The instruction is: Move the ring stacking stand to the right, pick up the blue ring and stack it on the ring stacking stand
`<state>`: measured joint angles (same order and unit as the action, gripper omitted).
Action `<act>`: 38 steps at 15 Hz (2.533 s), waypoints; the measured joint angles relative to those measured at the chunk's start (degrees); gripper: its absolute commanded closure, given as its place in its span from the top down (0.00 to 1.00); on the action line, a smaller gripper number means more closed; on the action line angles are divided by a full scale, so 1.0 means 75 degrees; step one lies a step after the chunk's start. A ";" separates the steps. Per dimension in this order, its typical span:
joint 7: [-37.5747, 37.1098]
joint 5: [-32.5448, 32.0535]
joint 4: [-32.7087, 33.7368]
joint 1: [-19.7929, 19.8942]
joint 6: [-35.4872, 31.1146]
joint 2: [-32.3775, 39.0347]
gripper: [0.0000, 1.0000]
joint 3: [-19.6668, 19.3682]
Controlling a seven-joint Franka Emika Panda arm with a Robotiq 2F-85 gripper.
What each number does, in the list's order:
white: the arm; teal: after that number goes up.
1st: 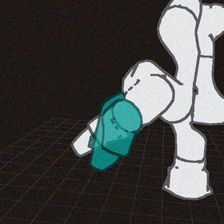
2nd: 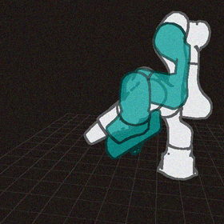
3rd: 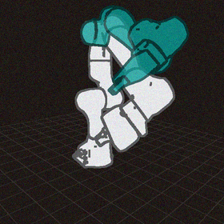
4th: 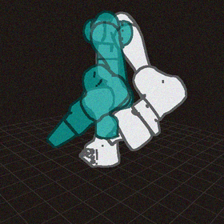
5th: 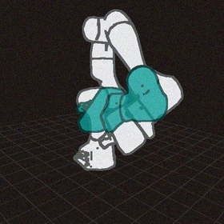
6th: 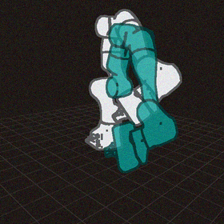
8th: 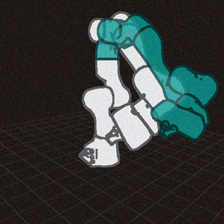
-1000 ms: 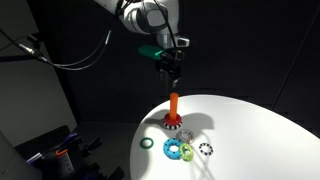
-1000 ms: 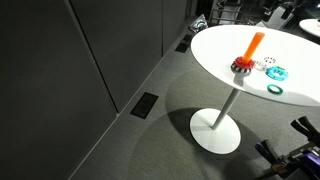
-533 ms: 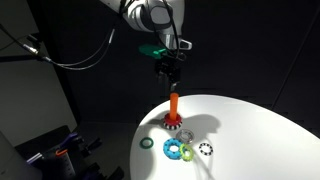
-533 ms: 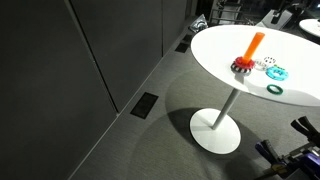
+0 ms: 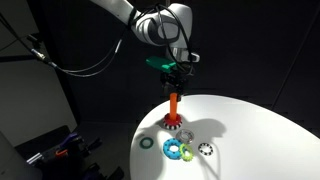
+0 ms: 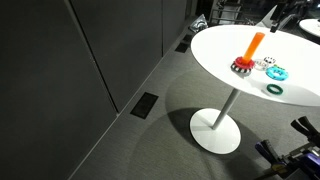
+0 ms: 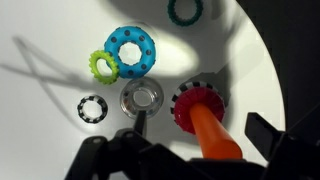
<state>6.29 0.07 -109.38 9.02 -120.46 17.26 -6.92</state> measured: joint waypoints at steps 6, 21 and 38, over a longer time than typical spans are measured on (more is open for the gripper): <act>0.0644 0.0095 -0.0048 0.0102 -0.0437 0.0295 1.00 0.0008; 0.0674 0.0093 -0.0594 0.0099 -0.1243 0.0273 1.00 0.0000; 0.0875 0.0093 -0.1942 0.0592 -0.3127 0.0965 1.00 -0.0046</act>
<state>12.86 0.77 -123.95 13.46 -143.91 24.50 -7.27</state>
